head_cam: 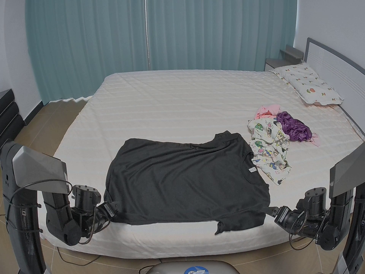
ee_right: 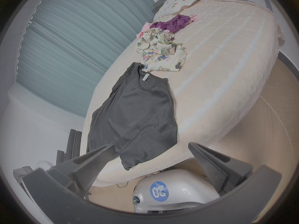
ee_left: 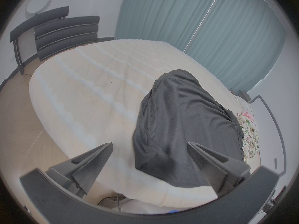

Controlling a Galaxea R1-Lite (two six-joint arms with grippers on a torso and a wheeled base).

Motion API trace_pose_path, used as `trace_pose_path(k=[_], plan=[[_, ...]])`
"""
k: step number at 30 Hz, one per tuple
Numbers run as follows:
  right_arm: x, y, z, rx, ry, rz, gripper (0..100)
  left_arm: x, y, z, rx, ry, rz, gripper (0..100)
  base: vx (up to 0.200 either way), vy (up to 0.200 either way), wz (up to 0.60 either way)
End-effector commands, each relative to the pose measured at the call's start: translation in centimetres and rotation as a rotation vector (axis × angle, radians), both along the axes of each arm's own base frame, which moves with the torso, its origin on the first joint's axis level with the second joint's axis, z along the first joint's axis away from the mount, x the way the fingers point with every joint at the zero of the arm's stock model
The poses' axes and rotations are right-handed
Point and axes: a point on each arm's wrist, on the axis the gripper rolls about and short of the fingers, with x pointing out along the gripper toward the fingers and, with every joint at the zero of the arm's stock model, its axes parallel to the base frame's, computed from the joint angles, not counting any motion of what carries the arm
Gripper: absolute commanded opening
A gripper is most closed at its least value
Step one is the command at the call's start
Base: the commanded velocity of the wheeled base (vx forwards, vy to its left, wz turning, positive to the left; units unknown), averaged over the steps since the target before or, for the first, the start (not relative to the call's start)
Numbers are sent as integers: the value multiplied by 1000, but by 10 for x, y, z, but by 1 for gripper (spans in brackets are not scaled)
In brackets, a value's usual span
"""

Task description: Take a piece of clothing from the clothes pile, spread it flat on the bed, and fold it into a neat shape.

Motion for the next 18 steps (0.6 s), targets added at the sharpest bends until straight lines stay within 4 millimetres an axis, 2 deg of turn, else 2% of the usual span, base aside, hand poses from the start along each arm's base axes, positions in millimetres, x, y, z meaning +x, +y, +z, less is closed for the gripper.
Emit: trace_pose_path(k=[1, 10, 13, 18], plan=[[-4, 0, -2, -3, 16, 4, 100, 9, -3, -12, 23, 10, 16, 100, 0, 0, 0], [-4, 2, -2, -6, 13, 13, 100, 12, -2, -28, 139, 54, 41, 100, 0, 0, 0], [-4, 2, -1, -5, 10, 16, 100, 9, -2, -28, 160, 66, 36, 100, 0, 0, 0], [-4, 2, 2, -3, -3, 11, 100, -11, 10, -30, 298, 158, 43, 100, 0, 0, 0]])
